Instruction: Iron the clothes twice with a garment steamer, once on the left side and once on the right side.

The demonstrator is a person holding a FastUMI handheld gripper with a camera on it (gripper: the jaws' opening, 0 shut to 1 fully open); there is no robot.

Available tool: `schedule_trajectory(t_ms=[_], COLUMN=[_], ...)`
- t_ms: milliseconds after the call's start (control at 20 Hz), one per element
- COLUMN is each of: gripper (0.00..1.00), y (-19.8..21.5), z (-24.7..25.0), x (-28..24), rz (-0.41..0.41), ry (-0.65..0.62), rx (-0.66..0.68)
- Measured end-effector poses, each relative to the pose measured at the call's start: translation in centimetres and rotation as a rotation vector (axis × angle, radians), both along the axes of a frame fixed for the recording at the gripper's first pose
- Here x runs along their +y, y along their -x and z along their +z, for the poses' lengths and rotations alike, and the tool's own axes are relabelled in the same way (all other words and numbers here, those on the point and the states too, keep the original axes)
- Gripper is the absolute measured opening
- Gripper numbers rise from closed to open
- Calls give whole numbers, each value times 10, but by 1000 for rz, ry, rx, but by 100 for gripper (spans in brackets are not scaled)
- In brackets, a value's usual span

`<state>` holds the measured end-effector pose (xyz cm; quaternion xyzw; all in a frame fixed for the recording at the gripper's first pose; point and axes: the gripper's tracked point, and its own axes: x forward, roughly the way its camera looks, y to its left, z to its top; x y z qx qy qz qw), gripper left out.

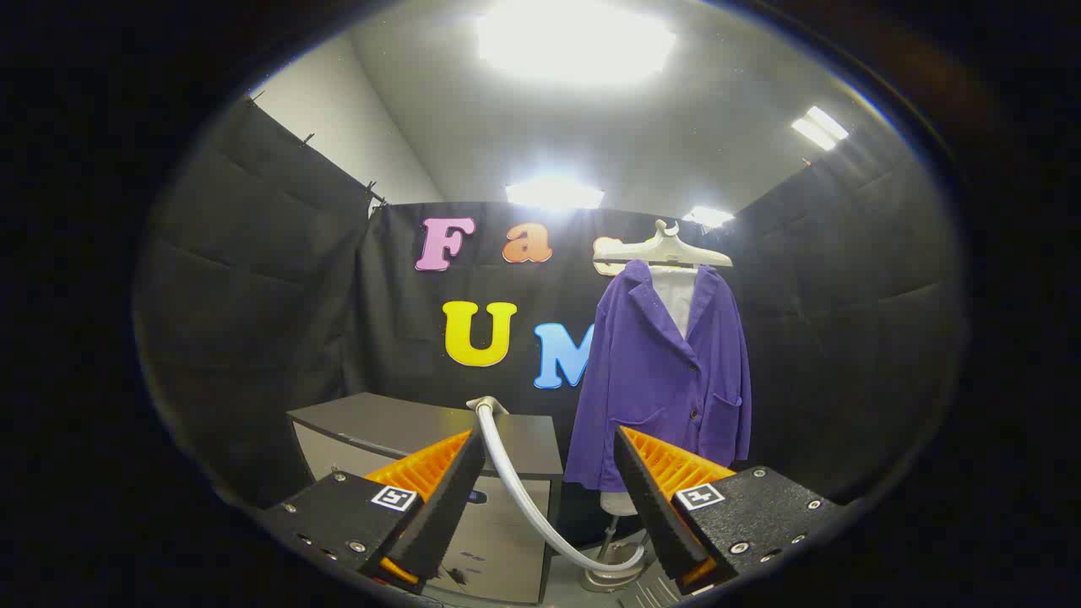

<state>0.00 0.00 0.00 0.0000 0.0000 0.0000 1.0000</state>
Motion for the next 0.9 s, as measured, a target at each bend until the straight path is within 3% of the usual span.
schedule_trajectory(t_ms=[900], gripper=[95], y=[-7], z=[-25], x=[13], rz=[27], ry=[96], rx=[52])
